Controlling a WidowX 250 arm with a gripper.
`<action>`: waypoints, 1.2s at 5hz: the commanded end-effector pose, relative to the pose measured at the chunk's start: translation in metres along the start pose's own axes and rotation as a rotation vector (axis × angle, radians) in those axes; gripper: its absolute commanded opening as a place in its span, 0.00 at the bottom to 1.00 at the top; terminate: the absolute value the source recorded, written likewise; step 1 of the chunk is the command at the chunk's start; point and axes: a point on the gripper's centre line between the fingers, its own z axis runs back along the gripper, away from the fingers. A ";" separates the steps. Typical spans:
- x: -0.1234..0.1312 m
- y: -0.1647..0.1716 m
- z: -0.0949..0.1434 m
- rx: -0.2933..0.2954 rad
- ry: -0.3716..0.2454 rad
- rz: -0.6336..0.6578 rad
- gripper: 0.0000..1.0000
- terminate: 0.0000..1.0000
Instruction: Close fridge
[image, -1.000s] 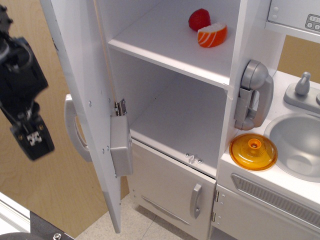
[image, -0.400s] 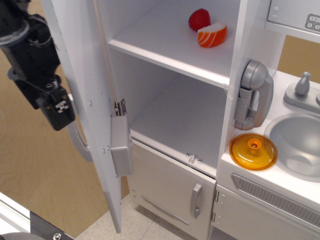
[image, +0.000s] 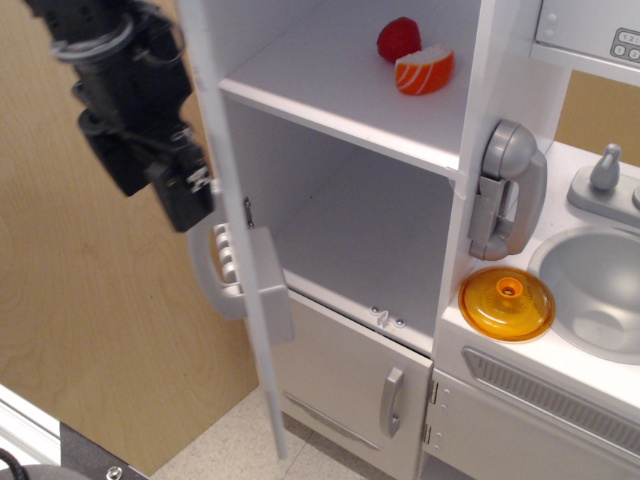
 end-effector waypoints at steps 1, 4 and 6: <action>0.043 -0.010 0.003 0.024 -0.075 0.064 1.00 0.00; 0.093 -0.004 0.007 0.036 -0.182 0.164 1.00 0.00; 0.110 -0.001 0.006 0.063 -0.225 0.198 1.00 0.00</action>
